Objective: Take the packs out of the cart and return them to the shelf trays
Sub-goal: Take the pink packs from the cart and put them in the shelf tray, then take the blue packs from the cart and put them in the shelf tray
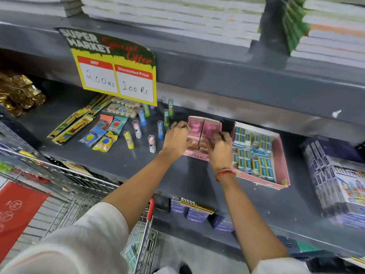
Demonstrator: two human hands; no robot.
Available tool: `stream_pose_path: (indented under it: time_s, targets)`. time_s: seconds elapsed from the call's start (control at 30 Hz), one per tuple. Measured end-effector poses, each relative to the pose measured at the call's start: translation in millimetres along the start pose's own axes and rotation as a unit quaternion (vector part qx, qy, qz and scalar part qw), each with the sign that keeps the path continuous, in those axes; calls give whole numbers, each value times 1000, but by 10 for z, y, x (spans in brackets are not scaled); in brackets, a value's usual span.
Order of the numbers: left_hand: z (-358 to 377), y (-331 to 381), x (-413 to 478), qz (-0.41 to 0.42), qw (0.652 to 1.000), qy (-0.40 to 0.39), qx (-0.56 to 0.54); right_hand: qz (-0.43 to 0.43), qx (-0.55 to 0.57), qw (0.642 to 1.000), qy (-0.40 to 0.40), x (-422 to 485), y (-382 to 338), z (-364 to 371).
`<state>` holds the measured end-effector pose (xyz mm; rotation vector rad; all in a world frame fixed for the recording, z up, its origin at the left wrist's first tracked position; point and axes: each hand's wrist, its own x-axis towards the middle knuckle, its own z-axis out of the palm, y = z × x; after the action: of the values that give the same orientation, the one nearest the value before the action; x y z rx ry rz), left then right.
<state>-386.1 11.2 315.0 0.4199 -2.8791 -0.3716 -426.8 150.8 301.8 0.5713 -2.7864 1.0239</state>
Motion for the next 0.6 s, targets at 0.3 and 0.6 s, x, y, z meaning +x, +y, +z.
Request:
stream_pose_path:
  time_s: [0.3,0.6]
  targets:
    - [-90,-267,-746,-17,979,155,-130,-112,39,989,87,-344,-485,70]
    - [-104,-1292,-2020,-275,919,229,-164,-299,141,937,-110,-1074,-1339,963]
